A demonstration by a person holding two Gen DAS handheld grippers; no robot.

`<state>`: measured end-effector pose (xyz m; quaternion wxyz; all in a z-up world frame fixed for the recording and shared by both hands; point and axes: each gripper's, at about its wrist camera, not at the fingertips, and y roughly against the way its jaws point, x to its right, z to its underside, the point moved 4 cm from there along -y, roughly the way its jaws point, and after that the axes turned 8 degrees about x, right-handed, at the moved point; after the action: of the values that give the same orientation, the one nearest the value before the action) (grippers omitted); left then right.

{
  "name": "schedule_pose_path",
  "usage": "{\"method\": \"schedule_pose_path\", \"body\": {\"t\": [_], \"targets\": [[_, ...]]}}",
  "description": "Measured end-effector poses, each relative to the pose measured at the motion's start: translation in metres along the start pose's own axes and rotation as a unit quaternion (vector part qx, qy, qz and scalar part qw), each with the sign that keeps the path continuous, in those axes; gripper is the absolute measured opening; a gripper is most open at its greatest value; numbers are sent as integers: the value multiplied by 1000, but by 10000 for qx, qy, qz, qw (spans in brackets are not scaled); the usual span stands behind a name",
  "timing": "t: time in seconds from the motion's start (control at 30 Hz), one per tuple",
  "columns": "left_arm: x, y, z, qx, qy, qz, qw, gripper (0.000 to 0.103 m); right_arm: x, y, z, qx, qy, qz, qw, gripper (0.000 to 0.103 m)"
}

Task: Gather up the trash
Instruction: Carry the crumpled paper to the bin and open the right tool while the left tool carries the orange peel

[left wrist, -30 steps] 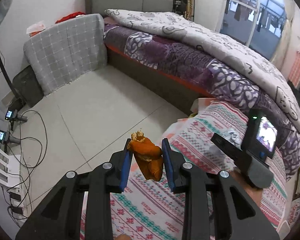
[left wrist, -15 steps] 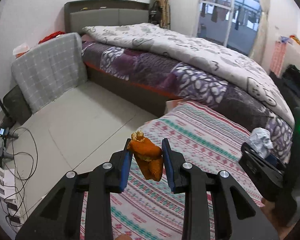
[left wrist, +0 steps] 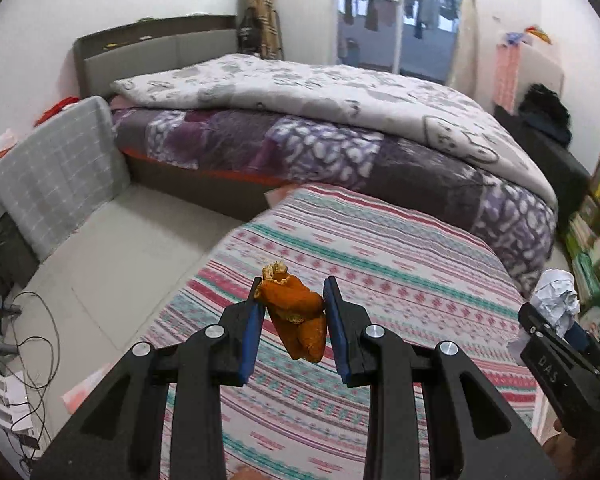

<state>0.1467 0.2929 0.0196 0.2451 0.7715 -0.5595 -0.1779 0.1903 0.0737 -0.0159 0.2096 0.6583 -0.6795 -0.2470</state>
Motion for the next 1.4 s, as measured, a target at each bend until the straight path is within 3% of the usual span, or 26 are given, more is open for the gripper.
{"method": "schedule_pose_path", "body": {"t": [0.27, 0.6, 0.67, 1.0, 1.4], "targets": [[52, 1, 19, -11, -436, 246, 9987, 30, 63, 8, 10, 13, -321, 340, 9989, 56], [91, 7, 32, 20, -547, 524, 9971, 30, 116, 13, 28, 318, -423, 767, 9956, 56], [97, 8, 33, 53, -532, 555, 9970, 30, 127, 7, 35, 166, -514, 802, 9953, 56], [125, 20, 31, 264, -557, 735, 9954, 30, 163, 18, 23, 420, -703, 1011, 9915, 56], [165, 31, 41, 339, -765, 924, 9922, 30, 203, 27, 22, 426, -1001, 1271, 9859, 56]]}}
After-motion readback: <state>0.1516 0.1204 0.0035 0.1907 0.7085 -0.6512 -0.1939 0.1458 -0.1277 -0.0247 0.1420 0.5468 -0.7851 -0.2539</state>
